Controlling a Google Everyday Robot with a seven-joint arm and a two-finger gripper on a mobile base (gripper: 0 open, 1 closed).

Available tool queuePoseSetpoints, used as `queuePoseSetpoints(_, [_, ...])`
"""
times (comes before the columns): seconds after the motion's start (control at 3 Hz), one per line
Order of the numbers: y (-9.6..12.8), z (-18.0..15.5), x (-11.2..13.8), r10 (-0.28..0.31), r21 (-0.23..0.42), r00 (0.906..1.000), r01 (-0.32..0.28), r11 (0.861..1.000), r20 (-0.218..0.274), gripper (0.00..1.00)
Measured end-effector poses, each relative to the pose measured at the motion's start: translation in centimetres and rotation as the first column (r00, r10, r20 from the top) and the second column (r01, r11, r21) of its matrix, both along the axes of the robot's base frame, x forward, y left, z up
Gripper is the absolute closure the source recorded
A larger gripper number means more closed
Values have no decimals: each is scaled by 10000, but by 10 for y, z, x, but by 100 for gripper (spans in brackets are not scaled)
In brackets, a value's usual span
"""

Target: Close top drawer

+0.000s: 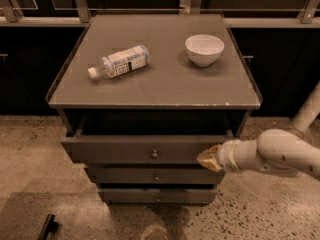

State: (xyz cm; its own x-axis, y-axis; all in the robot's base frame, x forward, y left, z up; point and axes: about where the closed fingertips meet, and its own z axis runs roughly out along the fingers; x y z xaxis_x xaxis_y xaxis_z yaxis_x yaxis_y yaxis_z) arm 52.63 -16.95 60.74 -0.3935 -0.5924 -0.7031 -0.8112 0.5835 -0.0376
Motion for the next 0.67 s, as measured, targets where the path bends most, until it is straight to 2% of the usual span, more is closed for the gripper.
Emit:
queuePoseSetpoints(0.33, [0, 0, -1, 2, 0, 10000, -2, 10000, 0, 100])
queuePoseSetpoints(0.67, [26, 3, 25, 572, 138, 9983, -573, 9983, 93, 100])
